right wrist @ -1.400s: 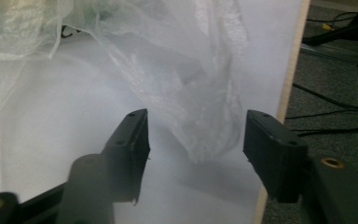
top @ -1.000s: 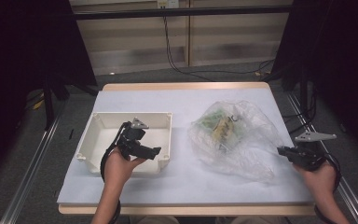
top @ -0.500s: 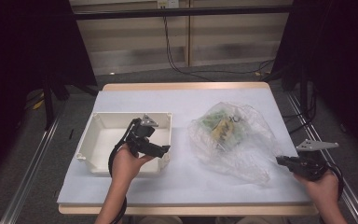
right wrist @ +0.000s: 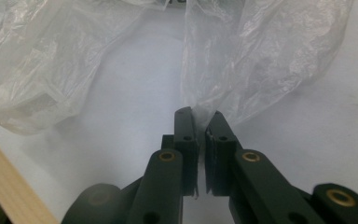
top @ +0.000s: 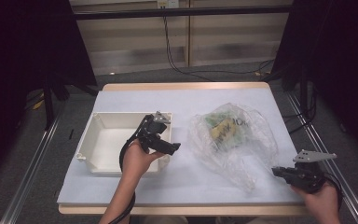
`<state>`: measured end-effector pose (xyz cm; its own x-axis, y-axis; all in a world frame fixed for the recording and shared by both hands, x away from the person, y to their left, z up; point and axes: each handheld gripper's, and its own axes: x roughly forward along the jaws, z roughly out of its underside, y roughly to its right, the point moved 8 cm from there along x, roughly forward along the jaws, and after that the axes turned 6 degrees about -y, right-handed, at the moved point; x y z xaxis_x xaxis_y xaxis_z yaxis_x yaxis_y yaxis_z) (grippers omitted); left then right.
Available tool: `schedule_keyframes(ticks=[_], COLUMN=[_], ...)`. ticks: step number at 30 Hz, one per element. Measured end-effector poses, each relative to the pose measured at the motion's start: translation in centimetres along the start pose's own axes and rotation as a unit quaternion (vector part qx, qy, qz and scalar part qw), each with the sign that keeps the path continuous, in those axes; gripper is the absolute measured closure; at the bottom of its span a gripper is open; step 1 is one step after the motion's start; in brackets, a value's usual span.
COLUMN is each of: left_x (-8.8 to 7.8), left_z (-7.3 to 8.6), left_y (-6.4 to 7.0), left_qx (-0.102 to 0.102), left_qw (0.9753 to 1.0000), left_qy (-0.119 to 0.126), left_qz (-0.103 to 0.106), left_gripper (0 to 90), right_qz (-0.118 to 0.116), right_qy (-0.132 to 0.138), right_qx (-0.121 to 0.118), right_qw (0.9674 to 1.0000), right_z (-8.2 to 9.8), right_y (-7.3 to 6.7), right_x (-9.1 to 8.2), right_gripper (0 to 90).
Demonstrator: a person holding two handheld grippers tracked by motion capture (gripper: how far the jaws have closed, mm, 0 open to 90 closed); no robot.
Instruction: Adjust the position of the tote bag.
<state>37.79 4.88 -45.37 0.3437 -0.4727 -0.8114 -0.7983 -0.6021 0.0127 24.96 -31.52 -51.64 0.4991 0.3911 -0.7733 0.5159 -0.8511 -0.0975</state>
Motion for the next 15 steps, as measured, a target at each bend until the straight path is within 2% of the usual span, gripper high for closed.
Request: schedule_keyframes(ticks=[2,9,11,12,15], left_x=[0.1,0.8,1.0,1.1,1.4], left_z=[-0.3,-1.5,-1.7,-1.8,-2.1], left_y=[0.2,1.1,1.3,1.5,1.9], left_qx=[0.005,0.014,0.02,0.022,0.029], left_qw=[1.0,0.9998,0.9997,0.9995,0.9993], left_qy=[-0.001,0.001,-0.001,-0.003,-0.001], left_qz=[0.003,0.015,0.017,0.024,0.023], left_gripper=[11.2,11.1,11.1,11.2,11.2], right_qz=[-0.009,-0.017,-0.022,-0.025,-0.03], right_qy=[0.001,0.001,0.0,-0.001,-0.004], right_qx=[0.005,0.008,0.007,0.008,0.002], right_qw=[0.9999,0.9998,0.9997,0.9997,0.9995], right_z=[0.2,0.5,0.6,0.6,0.7], right_y=[-0.4,-1.6,-1.9,-2.1,-2.7], right_x=[-0.1,0.0,0.1,0.2,0.3], right_gripper=[85.1,84.7,84.6,84.5,84.4])
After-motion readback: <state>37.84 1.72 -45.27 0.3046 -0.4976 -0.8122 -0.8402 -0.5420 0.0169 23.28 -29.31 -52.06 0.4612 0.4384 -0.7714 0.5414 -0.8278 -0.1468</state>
